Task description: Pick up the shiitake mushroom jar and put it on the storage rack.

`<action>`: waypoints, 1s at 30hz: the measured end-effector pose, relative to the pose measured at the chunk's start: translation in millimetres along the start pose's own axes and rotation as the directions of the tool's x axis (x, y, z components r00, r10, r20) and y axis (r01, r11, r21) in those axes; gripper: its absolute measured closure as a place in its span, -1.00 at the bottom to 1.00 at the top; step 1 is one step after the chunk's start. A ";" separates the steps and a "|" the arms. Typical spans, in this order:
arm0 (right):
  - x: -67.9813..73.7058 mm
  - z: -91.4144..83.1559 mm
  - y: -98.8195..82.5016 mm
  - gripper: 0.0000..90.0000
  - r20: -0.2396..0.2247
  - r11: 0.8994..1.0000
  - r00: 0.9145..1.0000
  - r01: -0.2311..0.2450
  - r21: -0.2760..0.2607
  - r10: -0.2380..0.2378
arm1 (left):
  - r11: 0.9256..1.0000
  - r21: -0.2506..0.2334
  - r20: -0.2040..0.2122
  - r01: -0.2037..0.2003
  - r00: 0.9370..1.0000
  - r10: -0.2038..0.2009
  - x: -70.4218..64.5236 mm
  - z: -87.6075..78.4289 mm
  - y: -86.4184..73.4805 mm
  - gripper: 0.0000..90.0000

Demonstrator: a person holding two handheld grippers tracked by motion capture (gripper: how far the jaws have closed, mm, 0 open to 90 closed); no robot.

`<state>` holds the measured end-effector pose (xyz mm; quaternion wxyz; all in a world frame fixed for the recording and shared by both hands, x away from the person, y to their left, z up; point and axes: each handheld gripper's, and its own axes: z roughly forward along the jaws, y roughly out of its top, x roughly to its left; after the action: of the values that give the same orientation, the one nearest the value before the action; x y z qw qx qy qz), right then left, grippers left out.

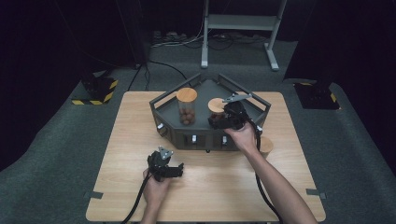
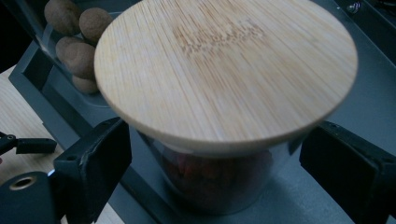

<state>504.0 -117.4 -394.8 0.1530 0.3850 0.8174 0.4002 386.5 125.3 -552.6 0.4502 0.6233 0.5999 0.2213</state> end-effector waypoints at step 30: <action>-10.7 -19.3 -12.2 -0.84 -0.009 0.999 1.000 -0.023 -0.021 0.023 | 1.000 0.001 0.000 -0.002 1.000 0.002 0.1 -0.1 0.0 -0.87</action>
<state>494.1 -140.4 -392.6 0.1490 0.3912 0.8092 0.4123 386.5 125.4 -552.6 0.4495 0.6241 0.5995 0.2214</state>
